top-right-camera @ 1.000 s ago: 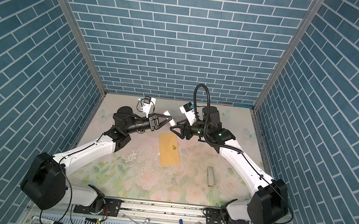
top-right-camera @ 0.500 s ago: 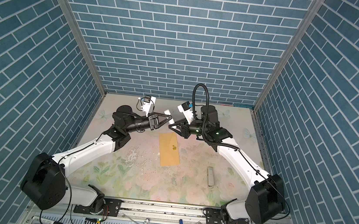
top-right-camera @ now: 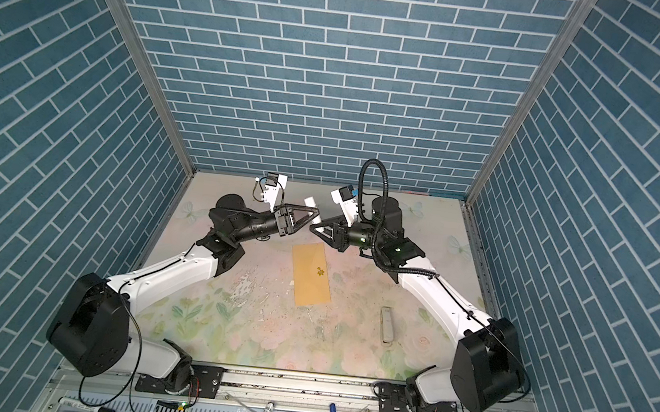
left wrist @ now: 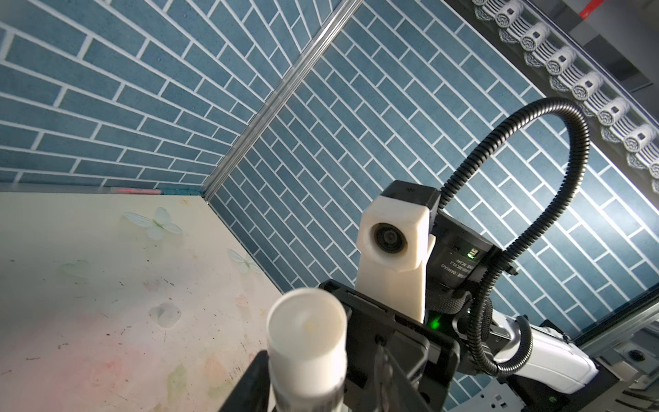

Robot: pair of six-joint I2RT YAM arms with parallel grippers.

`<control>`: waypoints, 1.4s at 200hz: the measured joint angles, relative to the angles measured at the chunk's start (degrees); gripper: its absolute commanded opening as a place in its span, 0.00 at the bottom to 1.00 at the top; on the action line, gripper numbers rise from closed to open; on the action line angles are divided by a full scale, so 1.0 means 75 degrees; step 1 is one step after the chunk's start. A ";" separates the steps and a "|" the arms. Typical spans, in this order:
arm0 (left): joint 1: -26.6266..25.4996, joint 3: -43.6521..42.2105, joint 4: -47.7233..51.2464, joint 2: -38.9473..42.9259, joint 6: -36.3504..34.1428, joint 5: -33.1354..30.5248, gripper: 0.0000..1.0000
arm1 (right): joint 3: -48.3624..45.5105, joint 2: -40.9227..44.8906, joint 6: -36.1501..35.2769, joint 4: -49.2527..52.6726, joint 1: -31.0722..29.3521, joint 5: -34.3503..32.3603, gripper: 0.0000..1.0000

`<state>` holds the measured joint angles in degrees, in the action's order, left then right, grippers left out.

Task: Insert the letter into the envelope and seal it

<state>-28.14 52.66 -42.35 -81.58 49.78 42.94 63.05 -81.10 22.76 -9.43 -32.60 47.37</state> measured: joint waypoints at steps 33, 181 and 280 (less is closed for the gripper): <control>-0.0003 -0.0003 -0.0303 0.0000 0.0058 -0.0006 0.50 | -0.0032 -0.0003 0.0452 -0.0629 0.0006 0.0149 0.00; -0.0015 -0.0006 -0.0548 -0.0052 0.0154 -0.0189 0.00 | -0.0160 -0.0265 0.1137 -0.1478 0.0006 0.0656 0.24; -0.0032 -0.0012 -0.0501 -0.0055 0.0114 -0.0262 0.00 | -0.0638 -0.0256 0.1486 -0.1868 0.0006 0.0752 0.36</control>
<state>-28.38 52.58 -46.11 -82.00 50.63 40.97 58.26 -83.02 33.91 -23.44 -32.56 53.01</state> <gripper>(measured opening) 0.278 0.358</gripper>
